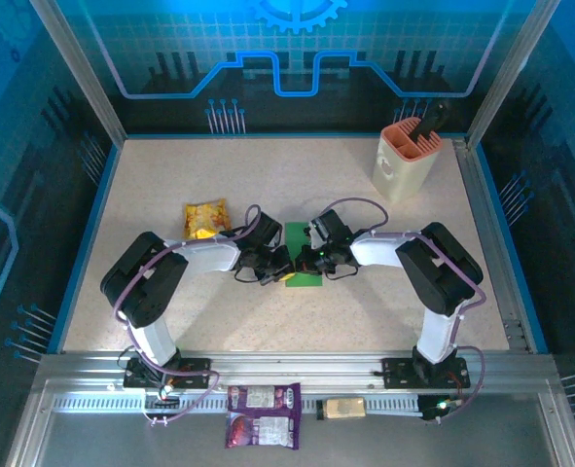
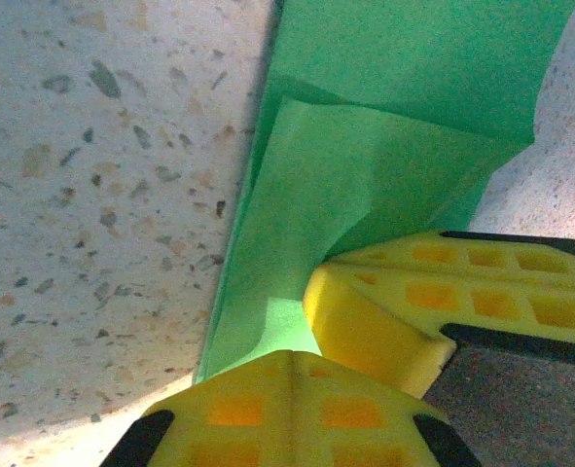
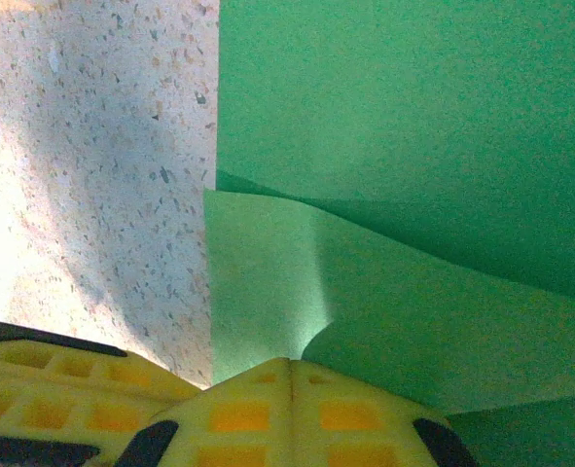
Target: Fold a paper plane with a square sheet of paper (pick it up from the middle)
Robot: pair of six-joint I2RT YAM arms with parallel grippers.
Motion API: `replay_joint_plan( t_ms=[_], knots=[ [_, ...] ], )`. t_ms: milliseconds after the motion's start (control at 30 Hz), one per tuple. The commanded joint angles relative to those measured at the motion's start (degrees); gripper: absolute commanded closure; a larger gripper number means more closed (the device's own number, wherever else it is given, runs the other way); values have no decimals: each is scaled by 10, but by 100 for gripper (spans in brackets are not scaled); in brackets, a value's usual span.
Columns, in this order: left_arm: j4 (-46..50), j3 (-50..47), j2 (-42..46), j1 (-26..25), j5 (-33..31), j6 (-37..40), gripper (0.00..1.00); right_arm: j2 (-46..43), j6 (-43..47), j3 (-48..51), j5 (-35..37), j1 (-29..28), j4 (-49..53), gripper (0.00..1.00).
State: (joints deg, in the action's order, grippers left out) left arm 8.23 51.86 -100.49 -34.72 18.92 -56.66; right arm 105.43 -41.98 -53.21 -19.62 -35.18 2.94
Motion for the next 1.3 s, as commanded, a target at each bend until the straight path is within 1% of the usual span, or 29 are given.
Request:
replay_joint_plan(
  t_ms=[0, 133, 300, 433, 567, 767, 1033, 1200, 1267],
  knots=[
    [7, -16, -14, -2, 15, -3, 95, 26, 1, 15, 19, 6, 21, 100],
    [38, -23, -26, -2, -1, -5, 100, 28, 6, 15, 19, 10, 18, 100],
    [68, -38, -34, -2, -12, -9, 100, 23, 32, 16, 19, 31, 2, 100],
    [76, -47, -36, -2, -15, -12, 100, 27, 54, 12, 19, 64, -20, 100],
    [85, -50, -38, -2, -18, -13, 100, 40, 56, 0, 18, 106, -23, 100],
    [89, -53, -42, -2, -16, -12, 100, 52, 50, -16, 49, 151, 0, 100],
    [89, -40, -39, -2, -12, -6, 100, 32, 49, -39, 89, 166, 37, 100],
    [74, -15, -25, -2, 1, 4, 100, -2, 54, -38, 62, 164, 34, 100],
    [92, 20, -18, 0, 11, 33, 100, -35, 57, -29, 50, 159, 39, 100]
  ],
)
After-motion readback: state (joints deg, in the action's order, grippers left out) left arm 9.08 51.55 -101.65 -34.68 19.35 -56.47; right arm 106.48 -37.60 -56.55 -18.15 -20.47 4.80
